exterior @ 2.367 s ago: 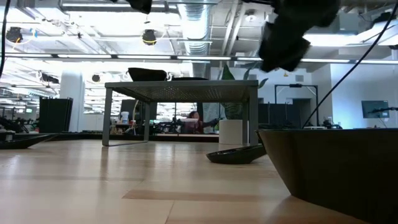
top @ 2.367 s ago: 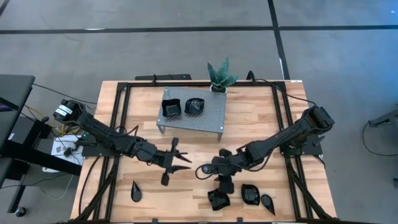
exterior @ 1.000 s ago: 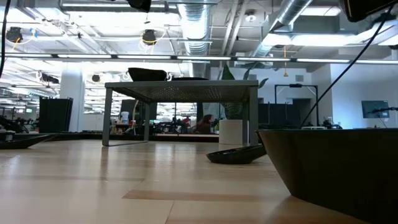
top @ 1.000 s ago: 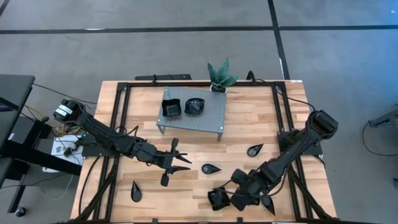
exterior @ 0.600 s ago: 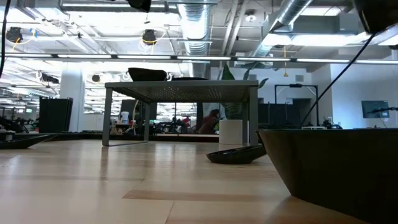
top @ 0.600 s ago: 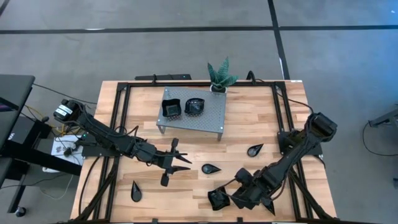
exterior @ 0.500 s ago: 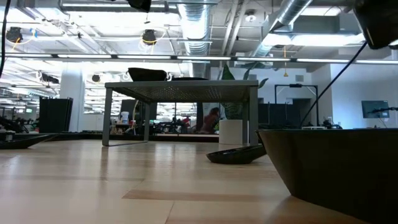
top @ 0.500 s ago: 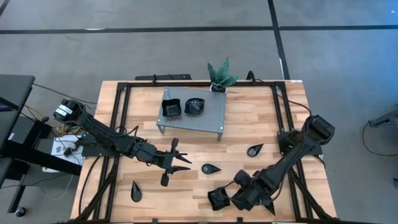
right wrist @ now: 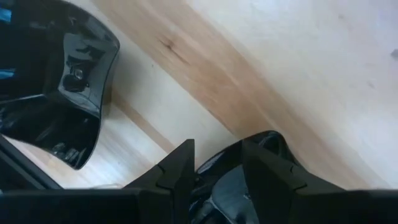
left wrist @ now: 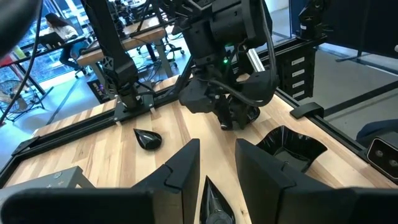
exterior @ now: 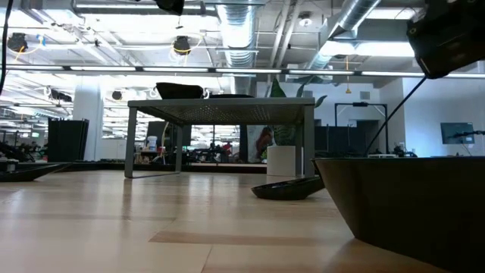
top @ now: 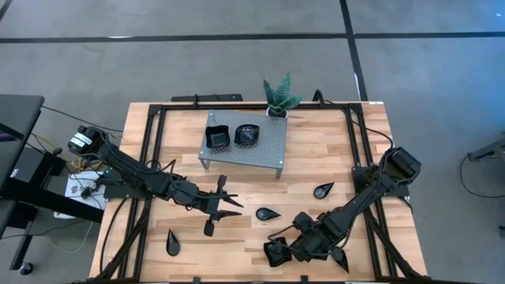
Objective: Pick & Place Mini shaped plates
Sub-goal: Stack the black leaf shaped plate on top of the stacked black leaf shaped plates on the shelf
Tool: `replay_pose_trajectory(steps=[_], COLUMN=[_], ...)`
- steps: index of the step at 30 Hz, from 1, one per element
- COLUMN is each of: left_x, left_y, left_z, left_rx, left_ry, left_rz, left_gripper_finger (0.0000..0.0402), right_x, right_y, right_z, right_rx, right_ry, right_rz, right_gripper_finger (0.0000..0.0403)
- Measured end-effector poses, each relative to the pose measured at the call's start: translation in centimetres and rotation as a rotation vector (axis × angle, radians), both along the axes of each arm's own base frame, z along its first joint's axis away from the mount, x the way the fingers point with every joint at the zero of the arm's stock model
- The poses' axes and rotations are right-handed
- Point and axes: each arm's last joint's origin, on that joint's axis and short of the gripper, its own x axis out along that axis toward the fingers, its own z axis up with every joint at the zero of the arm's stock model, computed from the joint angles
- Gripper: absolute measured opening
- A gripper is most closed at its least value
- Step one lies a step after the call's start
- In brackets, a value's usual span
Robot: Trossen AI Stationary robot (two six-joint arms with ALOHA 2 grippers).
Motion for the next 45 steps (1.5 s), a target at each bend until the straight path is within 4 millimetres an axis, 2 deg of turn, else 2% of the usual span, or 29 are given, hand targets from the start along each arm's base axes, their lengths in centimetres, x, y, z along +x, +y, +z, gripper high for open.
replay_pose_trajectory(steps=[11,19,24,31,45], left_x=[0.0,0.0,0.0,0.0,0.0], left_y=[0.0,0.0,0.0,0.0,0.0], left_z=[0.0,0.0,0.1,0.1,0.1], left_rx=[-0.001,-0.001,-0.003,-0.004,-0.004], left_ry=[-0.001,0.000,-0.005,-0.007,-0.008], left_rz=[0.000,0.000,0.000,0.000,0.000], left_gripper_finger=[0.0104,0.0104,0.0104,0.0104,0.0104], right_x=[-0.5,0.1,0.2,-0.1,0.6], right_y=[0.6,1.0,1.0,0.7,1.4], right_z=[-0.1,-2.1,-2.0,-0.9,-0.5], right_rx=[0.048,0.039,0.041,0.054,0.116], right_ry=[0.042,0.086,0.086,0.068,-0.024], right_rz=[-0.043,-0.020,-0.015,-0.012,0.032], right_gripper_finger=[0.0121,0.0121,0.0120,0.0120,0.0120])
